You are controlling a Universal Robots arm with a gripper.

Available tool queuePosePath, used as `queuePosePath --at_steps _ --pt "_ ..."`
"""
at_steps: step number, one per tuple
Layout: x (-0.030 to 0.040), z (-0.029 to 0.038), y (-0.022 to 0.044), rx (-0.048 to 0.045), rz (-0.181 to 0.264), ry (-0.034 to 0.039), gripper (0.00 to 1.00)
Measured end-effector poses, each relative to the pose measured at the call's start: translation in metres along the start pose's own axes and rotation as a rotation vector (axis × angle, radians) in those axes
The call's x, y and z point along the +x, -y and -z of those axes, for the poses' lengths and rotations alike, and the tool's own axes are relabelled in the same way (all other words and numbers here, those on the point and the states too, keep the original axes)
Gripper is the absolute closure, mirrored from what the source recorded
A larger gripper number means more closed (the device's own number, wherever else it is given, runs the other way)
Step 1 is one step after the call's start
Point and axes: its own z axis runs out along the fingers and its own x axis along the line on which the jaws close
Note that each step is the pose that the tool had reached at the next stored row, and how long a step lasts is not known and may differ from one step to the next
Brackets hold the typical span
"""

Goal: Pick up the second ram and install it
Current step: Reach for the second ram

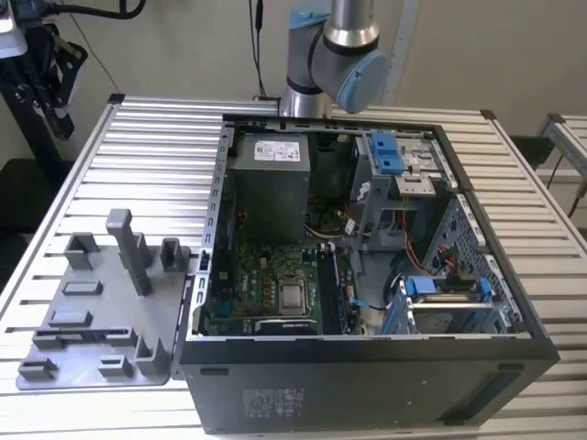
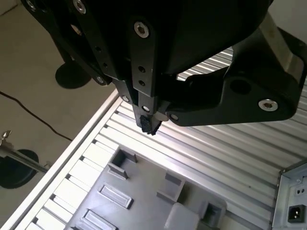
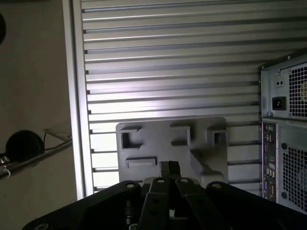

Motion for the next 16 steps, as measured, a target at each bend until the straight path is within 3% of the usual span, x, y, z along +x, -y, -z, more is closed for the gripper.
queuePosePath --at_steps 10,16 --pt "0.0004 -0.0001 0.0003 -0.0001 0.000 0.0001 0.89" --pt "-0.0004 -0.0004 0.0057 -0.0001 0.000 0.0000 0.89"
